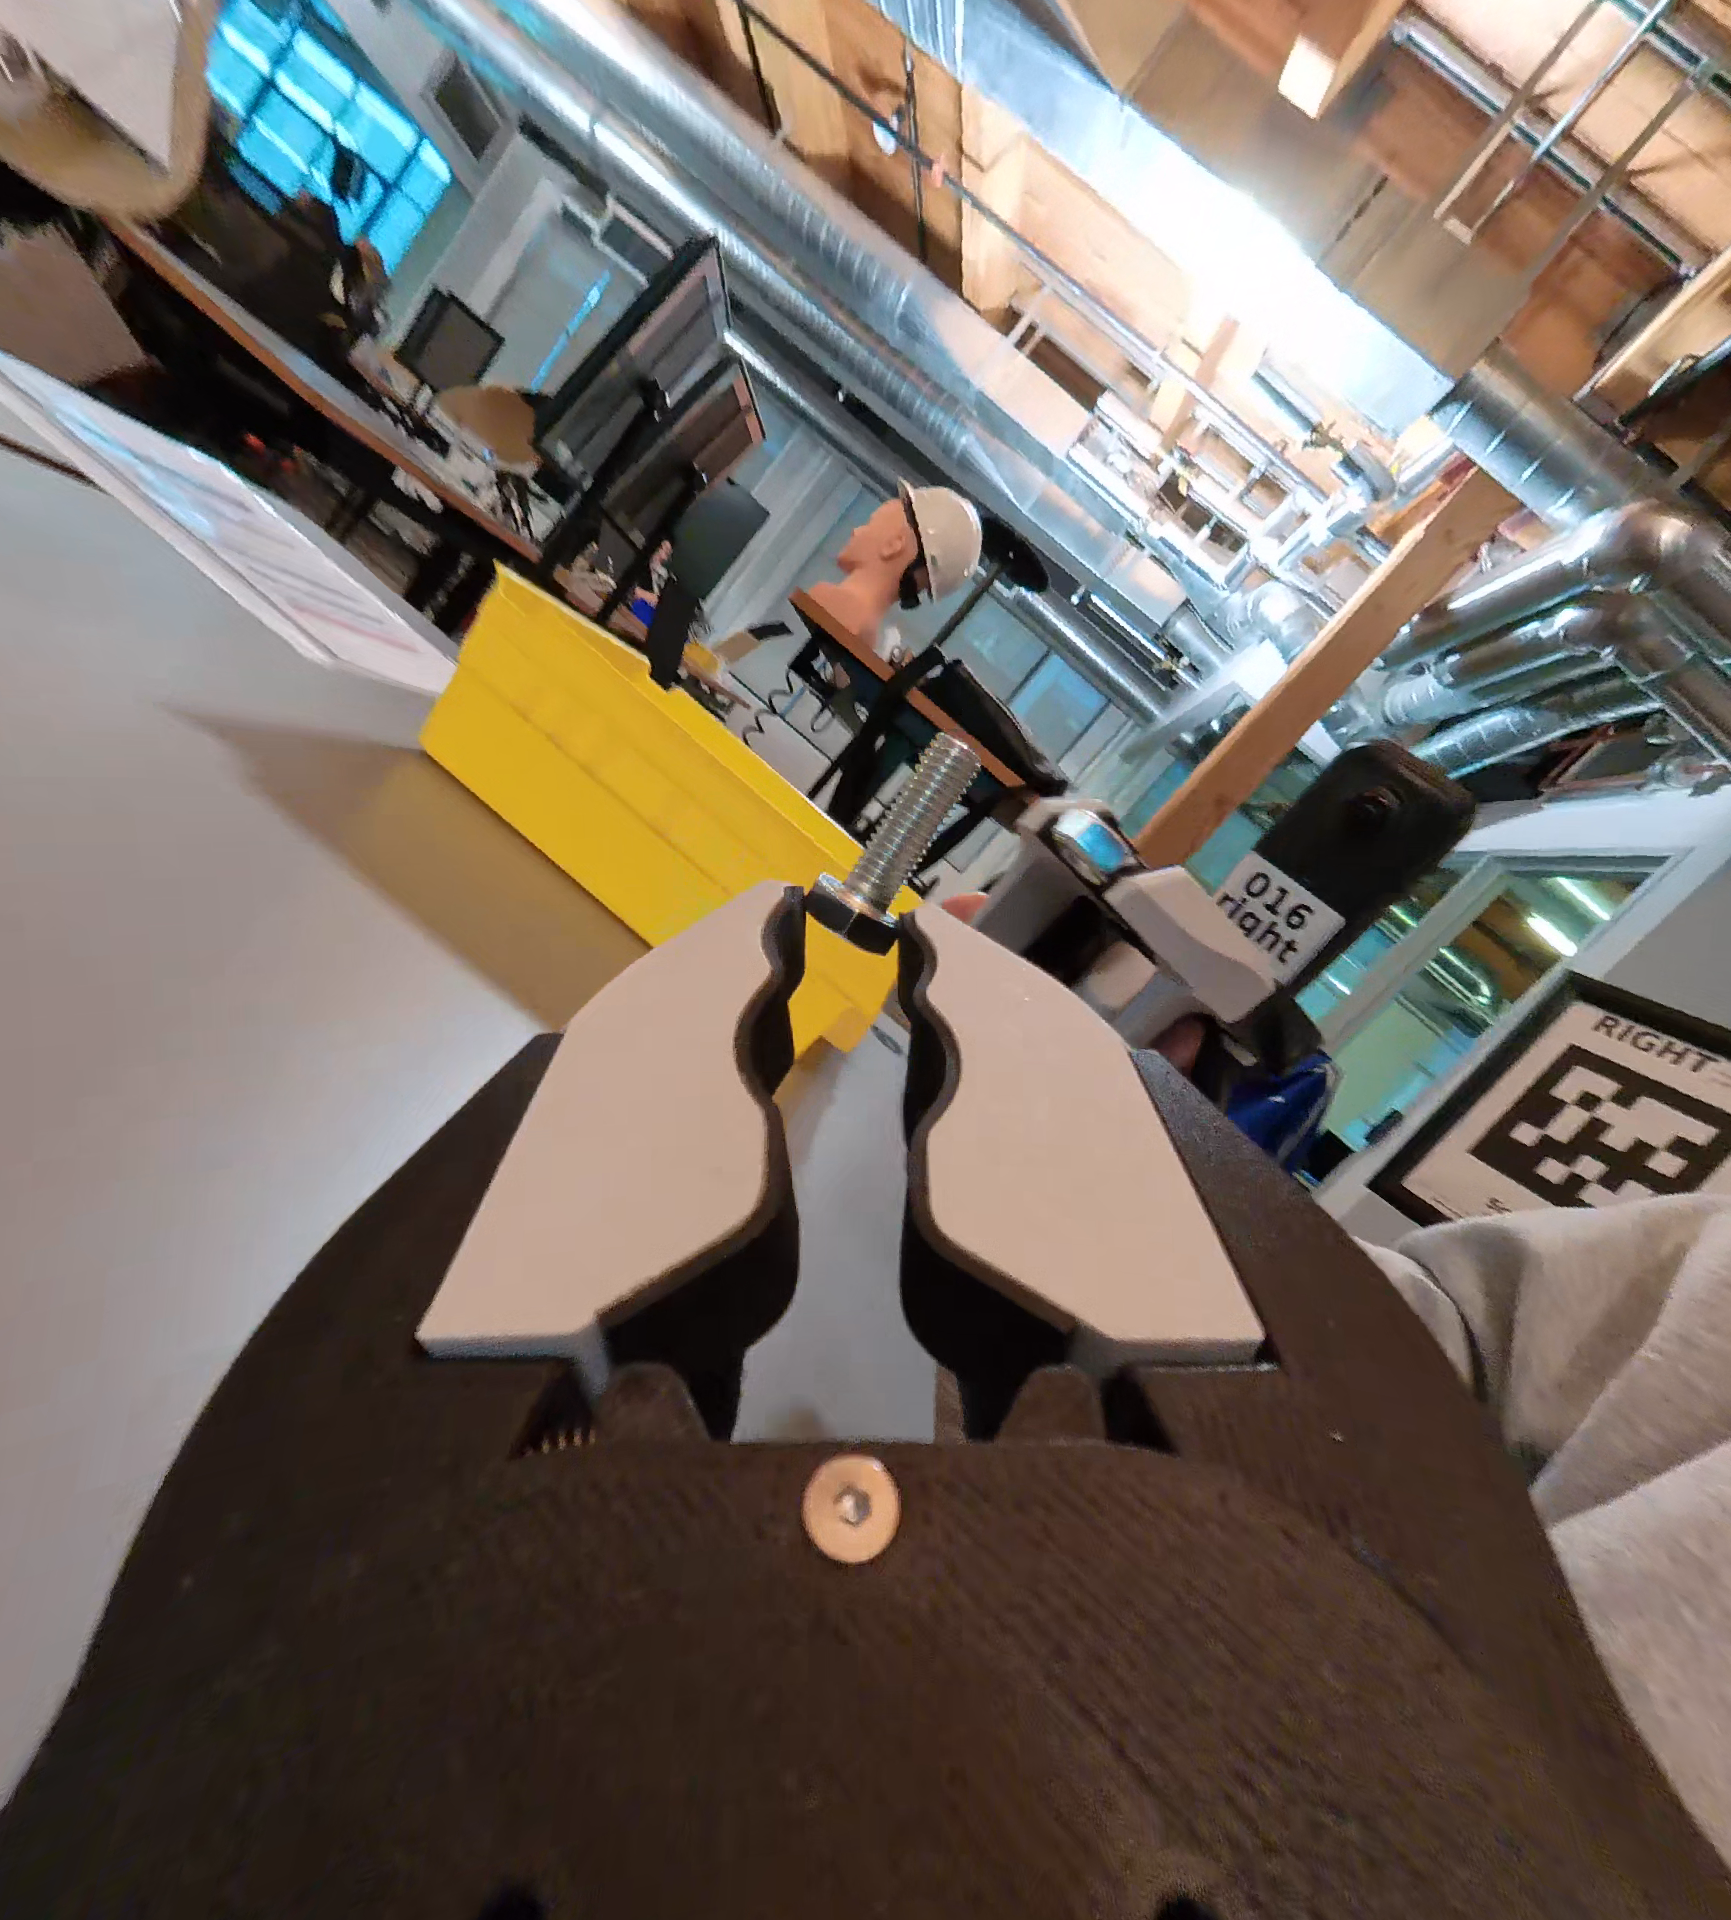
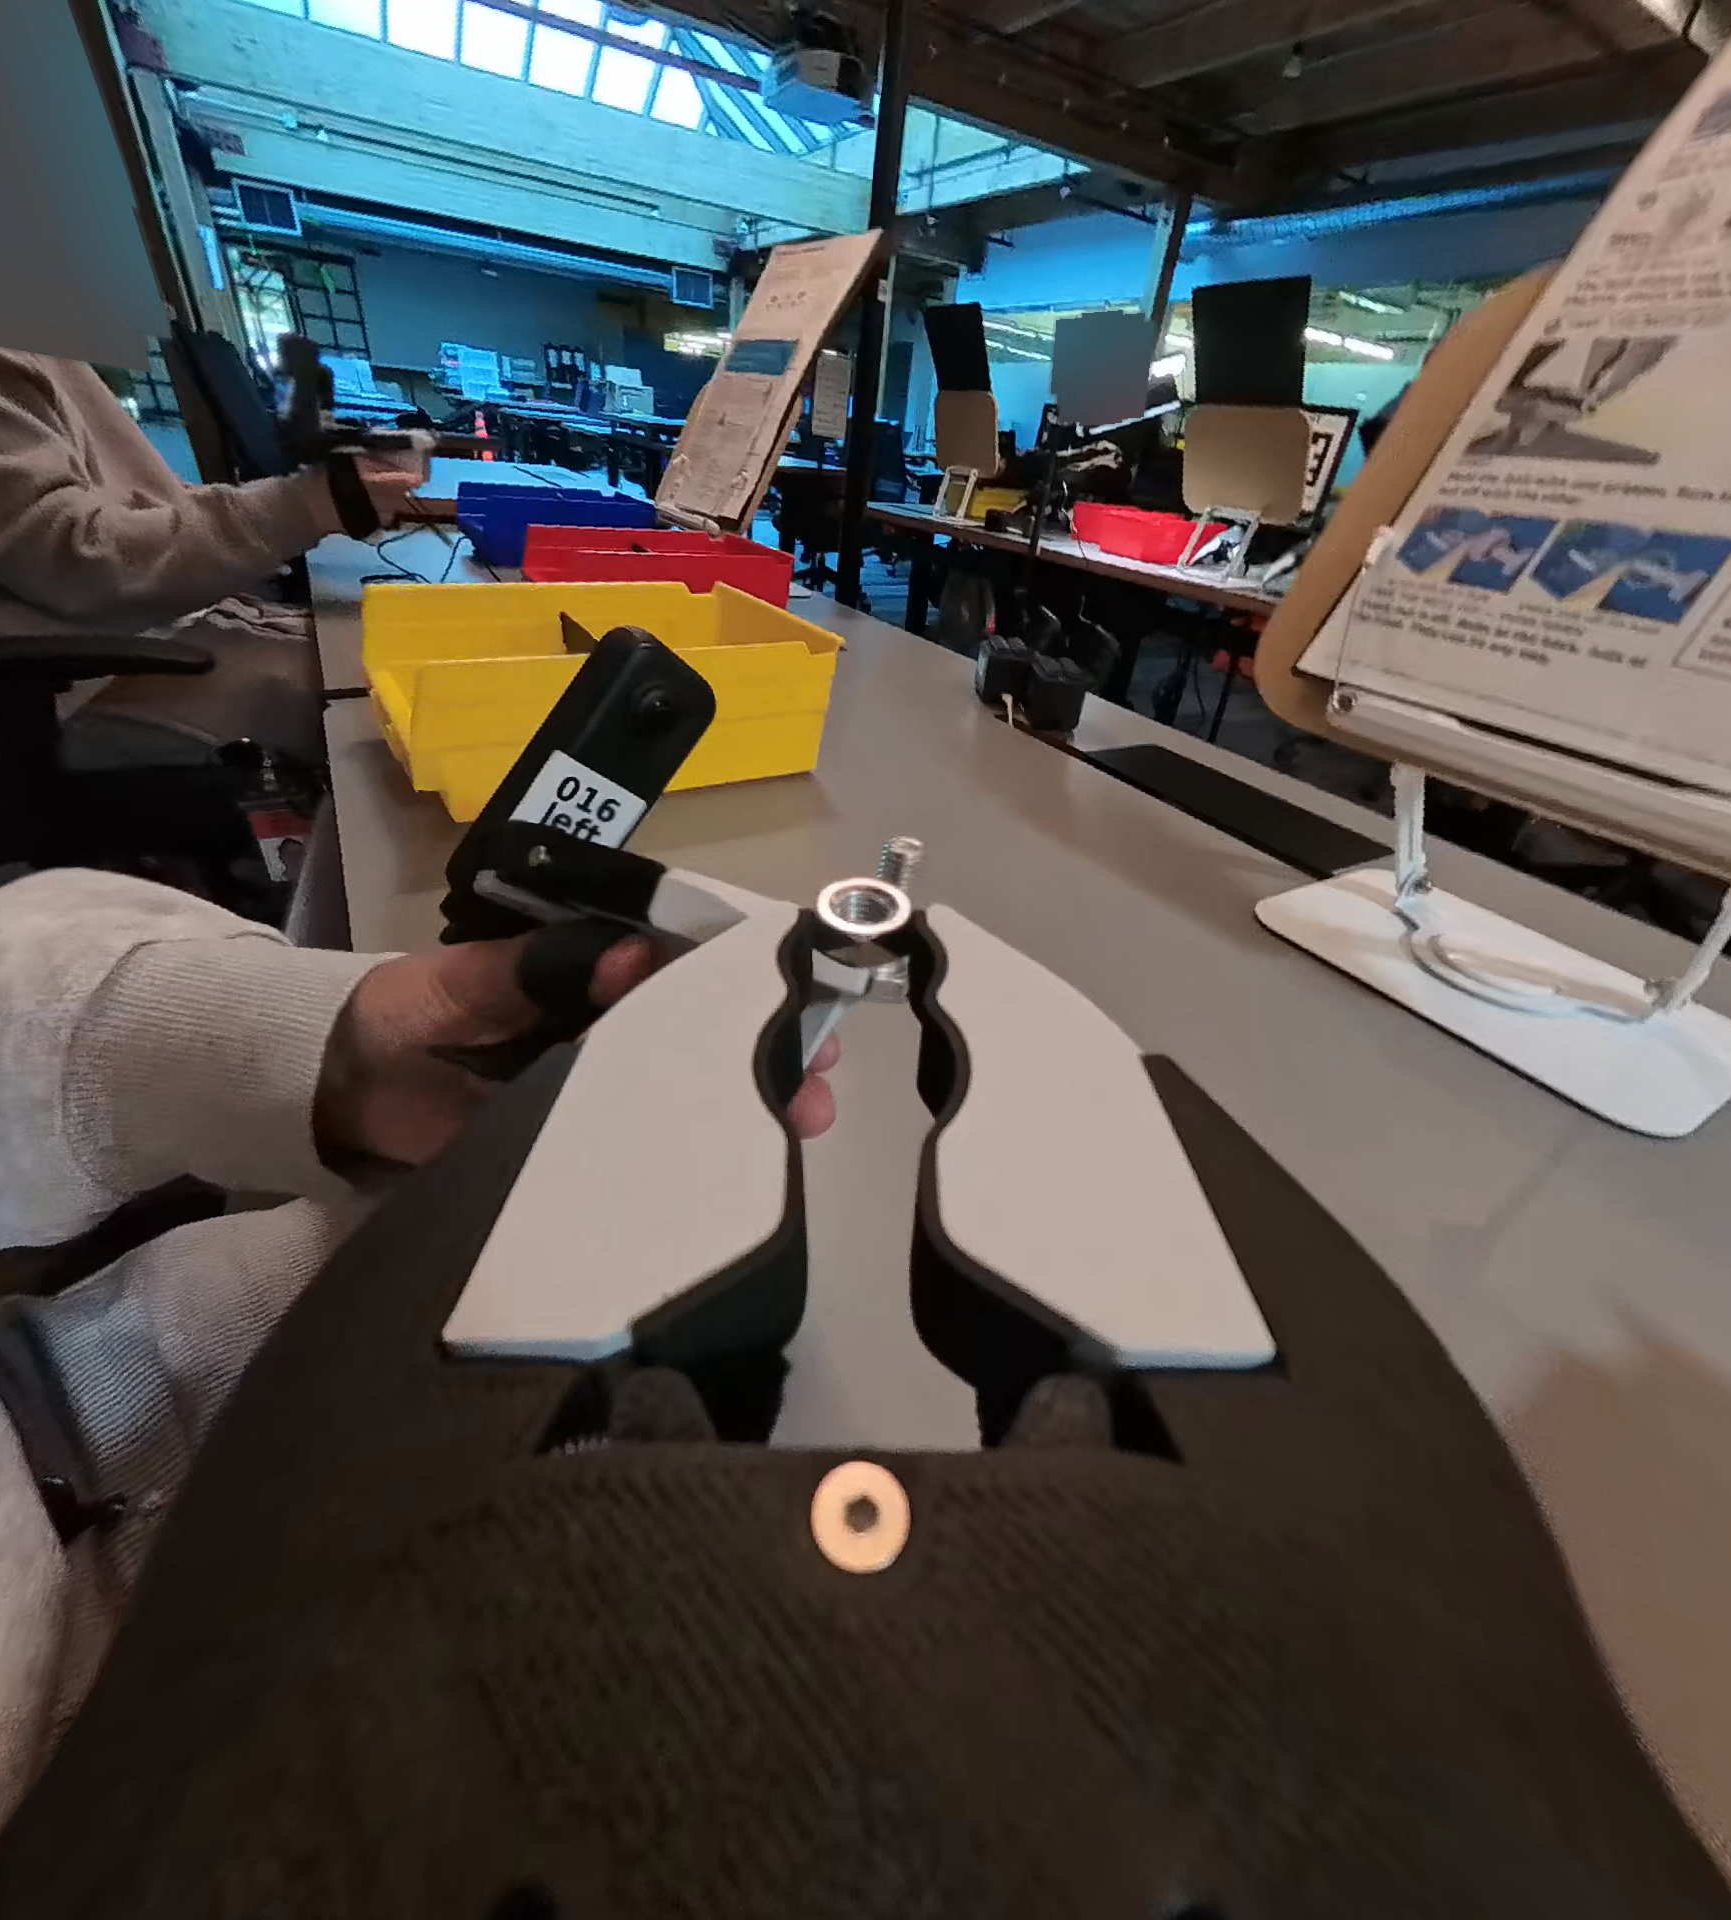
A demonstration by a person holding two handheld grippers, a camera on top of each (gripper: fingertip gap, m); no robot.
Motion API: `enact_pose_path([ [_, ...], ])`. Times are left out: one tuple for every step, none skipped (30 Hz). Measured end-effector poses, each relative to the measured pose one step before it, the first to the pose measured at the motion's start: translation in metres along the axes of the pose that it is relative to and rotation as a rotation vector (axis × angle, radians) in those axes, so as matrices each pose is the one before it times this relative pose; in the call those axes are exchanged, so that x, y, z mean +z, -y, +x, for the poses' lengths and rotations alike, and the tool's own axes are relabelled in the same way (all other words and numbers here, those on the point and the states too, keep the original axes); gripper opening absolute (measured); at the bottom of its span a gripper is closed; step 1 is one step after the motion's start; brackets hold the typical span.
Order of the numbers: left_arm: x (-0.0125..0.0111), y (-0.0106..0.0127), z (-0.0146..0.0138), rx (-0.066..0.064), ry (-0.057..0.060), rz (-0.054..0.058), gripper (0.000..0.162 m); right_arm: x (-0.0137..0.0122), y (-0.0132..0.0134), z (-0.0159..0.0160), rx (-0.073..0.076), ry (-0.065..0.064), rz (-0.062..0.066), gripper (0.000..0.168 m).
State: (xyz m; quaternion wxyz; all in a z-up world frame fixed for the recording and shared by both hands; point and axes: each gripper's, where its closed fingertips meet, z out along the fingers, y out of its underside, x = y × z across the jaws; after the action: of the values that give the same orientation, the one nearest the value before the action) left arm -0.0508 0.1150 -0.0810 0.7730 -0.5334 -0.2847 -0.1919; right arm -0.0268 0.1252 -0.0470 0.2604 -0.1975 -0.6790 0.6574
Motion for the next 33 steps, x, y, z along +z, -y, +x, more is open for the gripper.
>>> enact_pose_path([
  [0.00299, -0.00578, 0.00098, -0.0322, -0.0100, -0.0240, 0.016, -0.00175, -0.00397, 0.00441, 0.0244, -0.0033, -0.0049, 0.018],
  [0.00302, -0.00519, 0.00158, -0.0353, -0.0161, -0.0205, 0.017, -0.00198, -0.00304, 0.00460, 0.0229, -0.0023, -0.0025, 0.018],
  [0.00276, -0.00432, 0.00155, -0.0311, -0.0154, -0.0133, 0.017, -0.00204, -0.00196, 0.00392, 0.0215, 0.0021, 0.0000, 0.018],
  [0.00240, -0.00398, 0.00019, -0.0303, -0.0078, -0.0102, 0.017, -0.00170, -0.00184, 0.00336, 0.0193, 0.0051, -0.0016, 0.018],
  [0.00210, -0.00384, -0.00091, -0.0300, -0.0023, -0.0097, 0.017, -0.00139, -0.00178, 0.00283, 0.0156, 0.0047, -0.0035, 0.018],
  [0.00179, -0.00381, -0.00135, -0.0247, -0.0012, -0.0098, 0.017, -0.00097, -0.00152, 0.00227, 0.0116, 0.0045, -0.0020, 0.018],
  [0.00168, -0.00401, -0.00146, -0.0180, -0.0002, -0.0128, 0.017, -0.00052, -0.00175, 0.00142, 0.0090, 0.0049, -0.0024, 0.018],
  [0.00182, -0.00409, -0.00168, -0.0106, 0.0026, -0.0161, 0.017, 0.00005, -0.00218, 0.00086, 0.0074, 0.0050, -0.0066, 0.018],
  [0.00201, -0.00420, -0.00129, 0.0020, 0.0045, -0.0179, 0.017, 0.00055, -0.00214, 0.00020, 0.0055, 0.0052, -0.0071, 0.018],
  [0.00214, -0.00407, -0.00063, 0.0122, 0.0050, -0.0193, 0.017, 0.00059, -0.00184, -0.00042, 0.0018, 0.0066, -0.0061, 0.018],
  [0.00230, -0.00349, 0.00002, 0.0166, 0.0046, -0.0182, 0.017, 0.00074, -0.00167, -0.00039, -0.0011, 0.0038, -0.0070, 0.018],
  [0.00205, -0.00259, 0.00115, 0.0164, -0.0020, -0.0148, 0.017, 0.00032, -0.00171, 0.00026, -0.0036, -0.0025, -0.0096, 0.018],
  [0.00169, -0.00135, 0.00181, 0.0180, -0.0041, -0.0068, 0.017, -0.00005, -0.00136, 0.00041, -0.0047, -0.0047, -0.0091, 0.018],
  [0.00111, -0.00056, 0.00169, 0.0180, -0.0019, -0.0009, 0.017, -0.00064, -0.00034, -0.00029, -0.0001, -0.0015, -0.0039, 0.018],
  [0.00061, -0.00034, 0.00165, 0.0127, -0.0038, -0.0003, 0.017, -0.00103, 0.00122, -0.00094, 0.0034, 0.0037, 0.0040, 0.018],
  [0.00043, -0.00013, 0.00164, 0.0075, -0.0072, 0.0007, 0.017, -0.00113, 0.00170, -0.00119, 0.0071, 0.0048, 0.0061, 0.018],
  [0.00010, 0.00012, 0.00060, 0.0043, -0.0020, 0.0025, 0.017, -0.00120, 0.00143, -0.00059, 0.0069, 0.0018, 0.0063, 0.018],
  [0.00005, 0.00012, -0.00033, 0.0040, 0.0037, 0.0019, 0.017, -0.00099, 0.00095, -0.00035, 0.0045, 0.0007, 0.0047, 0.018],
  [0.00003, -0.00036, -0.00068, 0.0037, 0.0041, -0.0025, 0.017, -0.00074, 0.00024, -0.00038, 0.0039, 0.0025, 0.0013, 0.018],
  [0.00008, -0.00042, -0.00070, 0.0056, 0.0038, -0.0034, 0.017, -0.00048, -0.00034, -0.00011, 0.0028, 0.0000, -0.0026, 0.018],
  [0.00012, 0.00002, -0.00055, 0.0060, 0.0036, -0.0003, 0.017, -0.00019, -0.00034, 0.00008, -0.0016, -0.0019, -0.0033, 0.018],
  [0.00011, 0.00061, -0.00019, 0.0060, 0.0010, 0.0038, 0.017, -0.00023, -0.00007, -0.00041, -0.0041, -0.0003, -0.0009, 0.018],
  [0.00014, 0.00058, 0.00012, 0.0039, -0.0013, 0.0047, 0.017, 0.00002, -0.00025, -0.00069, -0.0036, 0.0015, -0.0024, 0.018],
  [0.00000, 0.00063, -0.00016, -0.0005, -0.0005, 0.0044, 0.017, 0.00001, -0.00011, -0.00055, -0.0053, -0.0004, -0.0020, 0.018],
  [0.00004, 0.00036, -0.00029, -0.0037, -0.0011, 0.0027, 0.017, 0.00015, -0.00029, -0.00038, -0.0078, -0.0023, -0.0027, 0.018],
  [-0.00011, 0.00015, -0.00050, -0.0032, -0.0003, 0.0005, 0.017, 0.00021, -0.00061, -0.00061, -0.0078, 0.0003, -0.0046, 0.018],
  [-0.00003, -0.00006, -0.00082, -0.0016, 0.0029, 0.0006, 0.017, 0.00047, -0.00094, -0.00045, -0.0060, -0.0009, -0.0059, 0.018],
  [-0.00008, 0.00023, -0.00034, -0.0006, 0.0015, 0.0020, 0.017, 0.00042, -0.00084, -0.00011, -0.0046, -0.0028, -0.0052, 0.018],
  [-0.00012, 0.00000, 0.00002, -0.0007, -0.0008, -0.0002, 0.017, 0.00022, -0.00028, -0.00014, -0.0039, -0.0020, -0.0006, 0.018],
  [0.00008, -0.00030, 0.00027, 0.0007, -0.0020, -0.0015, 0.017, 0.00017, -0.00018, -0.00044, -0.0009, 0.0008, -0.0007, 0.018],
  [0.00005, 0.00004, 0.00026, 0.0027, -0.0002, 0.0003, 0.017, 0.00007, 0.00004, -0.00042, 0.0001, 0.0010, 0.0004, 0.018],
  [-0.00009, 0.00004, 0.00047, 0.0018, -0.0018, 0.0016, 0.017, -0.00003, 0.00037, -0.00021, -0.0009, 0.0002, 0.0022, 0.018],
  [0.00006, 0.00001, 0.00070, -0.0025, -0.0056, 0.0017, 0.017, -0.00005, 0.00031, -0.00045, -0.0008, 0.0015, 0.0025, 0.018],
])
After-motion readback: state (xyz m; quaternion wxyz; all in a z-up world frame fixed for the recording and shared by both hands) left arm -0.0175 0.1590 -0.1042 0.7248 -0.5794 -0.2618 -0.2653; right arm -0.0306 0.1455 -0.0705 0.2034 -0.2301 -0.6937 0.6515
